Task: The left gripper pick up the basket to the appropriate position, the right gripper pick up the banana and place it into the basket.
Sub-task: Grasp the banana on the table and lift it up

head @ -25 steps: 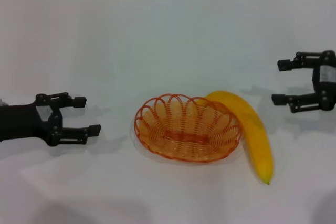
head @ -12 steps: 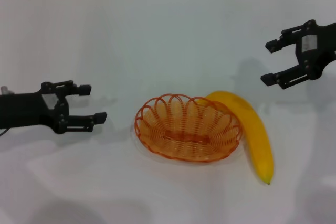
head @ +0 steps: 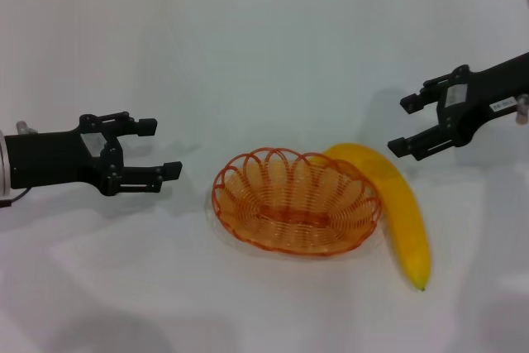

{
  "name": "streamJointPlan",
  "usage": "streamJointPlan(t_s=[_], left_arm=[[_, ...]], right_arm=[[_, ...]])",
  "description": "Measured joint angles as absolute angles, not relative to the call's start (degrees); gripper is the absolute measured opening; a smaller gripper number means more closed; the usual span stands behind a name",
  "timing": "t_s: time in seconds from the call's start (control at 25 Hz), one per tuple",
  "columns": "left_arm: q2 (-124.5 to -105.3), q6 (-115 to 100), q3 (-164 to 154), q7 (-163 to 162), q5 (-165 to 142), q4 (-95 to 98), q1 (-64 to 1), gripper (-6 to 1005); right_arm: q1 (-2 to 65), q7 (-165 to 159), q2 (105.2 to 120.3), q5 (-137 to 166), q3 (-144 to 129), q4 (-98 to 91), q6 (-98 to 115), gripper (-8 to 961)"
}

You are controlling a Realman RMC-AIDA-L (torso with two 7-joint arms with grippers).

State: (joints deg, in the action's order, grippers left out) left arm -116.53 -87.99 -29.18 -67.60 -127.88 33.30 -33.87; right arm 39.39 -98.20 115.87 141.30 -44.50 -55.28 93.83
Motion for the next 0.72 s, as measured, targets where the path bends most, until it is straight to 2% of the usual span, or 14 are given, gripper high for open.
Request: streamJointPlan(t_s=[0.72], left_arm=[[-116.53, -87.9, -29.9, -63.5, -128.7, 30.5, -33.6, 876]], right_arm=[[39.8, -98.5, 115.92, 141.2, -47.7, -46.1, 85.4, 812]])
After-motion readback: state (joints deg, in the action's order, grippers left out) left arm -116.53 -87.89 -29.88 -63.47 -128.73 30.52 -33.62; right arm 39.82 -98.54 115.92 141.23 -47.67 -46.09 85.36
